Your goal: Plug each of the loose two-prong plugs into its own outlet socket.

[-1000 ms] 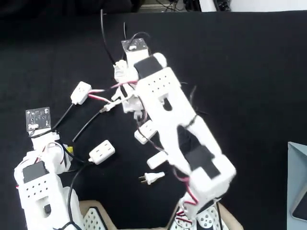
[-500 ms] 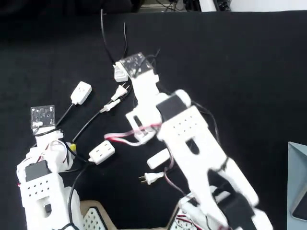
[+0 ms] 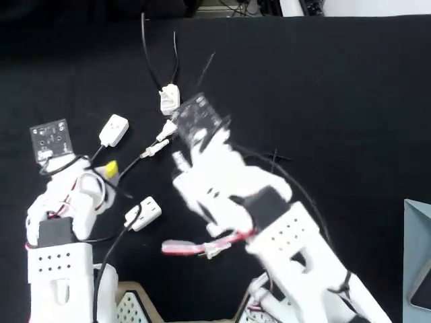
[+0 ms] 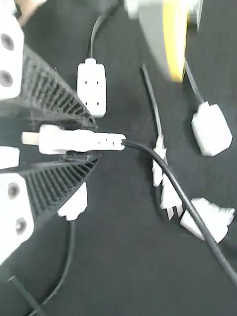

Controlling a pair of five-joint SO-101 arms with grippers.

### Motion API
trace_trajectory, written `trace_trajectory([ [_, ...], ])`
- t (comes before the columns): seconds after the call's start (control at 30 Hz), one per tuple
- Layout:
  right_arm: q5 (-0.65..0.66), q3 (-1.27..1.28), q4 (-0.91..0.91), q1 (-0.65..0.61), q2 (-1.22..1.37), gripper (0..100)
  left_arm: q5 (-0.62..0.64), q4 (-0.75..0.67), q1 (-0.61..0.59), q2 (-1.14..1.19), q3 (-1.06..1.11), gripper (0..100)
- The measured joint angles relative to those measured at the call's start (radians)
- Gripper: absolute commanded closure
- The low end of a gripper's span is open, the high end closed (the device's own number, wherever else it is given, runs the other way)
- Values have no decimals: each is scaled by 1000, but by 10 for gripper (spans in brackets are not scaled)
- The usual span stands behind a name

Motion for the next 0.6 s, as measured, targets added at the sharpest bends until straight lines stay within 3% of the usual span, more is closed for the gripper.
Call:
trace_trajectory([
  [0.23,0,100,-57,-137,-135,987,124,0,167,0,-48,764],
  [0.6,0,198,-75,-150,-178,987,129,0,350,0,-57,764],
])
